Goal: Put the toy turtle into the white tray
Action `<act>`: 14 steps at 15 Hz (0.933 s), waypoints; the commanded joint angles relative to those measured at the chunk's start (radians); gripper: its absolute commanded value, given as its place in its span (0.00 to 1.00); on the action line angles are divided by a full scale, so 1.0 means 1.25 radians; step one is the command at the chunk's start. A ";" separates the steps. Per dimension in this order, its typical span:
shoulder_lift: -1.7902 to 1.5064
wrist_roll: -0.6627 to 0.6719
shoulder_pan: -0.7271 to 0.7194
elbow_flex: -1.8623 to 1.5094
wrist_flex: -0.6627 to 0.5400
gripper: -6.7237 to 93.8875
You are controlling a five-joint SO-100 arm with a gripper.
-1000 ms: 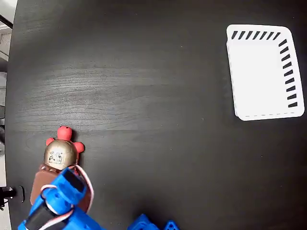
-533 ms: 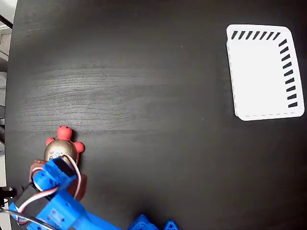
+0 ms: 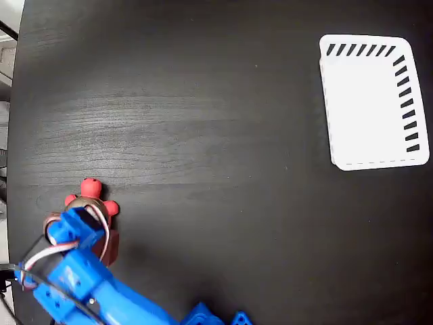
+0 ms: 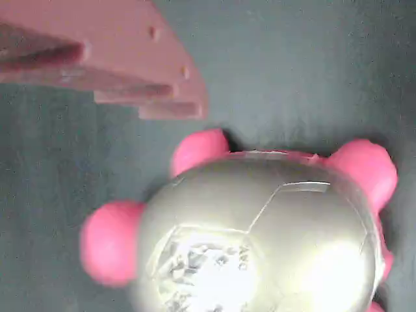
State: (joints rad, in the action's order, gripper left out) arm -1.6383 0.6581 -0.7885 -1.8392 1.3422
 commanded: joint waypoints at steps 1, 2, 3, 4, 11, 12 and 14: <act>-0.009 0.007 -0.006 -0.027 -0.044 0.55; 0.006 0.007 -0.005 -0.033 -0.059 0.55; 0.021 0.007 -0.005 -0.039 -0.075 0.55; 0.036 0.007 -0.005 -0.045 -0.090 0.55; 0.130 0.006 -0.011 -0.043 -0.160 0.55; 0.135 0.004 -0.016 -0.043 -0.161 0.55; 0.137 -0.004 -0.023 -0.049 -0.169 0.45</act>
State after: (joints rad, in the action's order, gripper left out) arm -1.4619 0.6489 -0.7977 -1.8929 1.1336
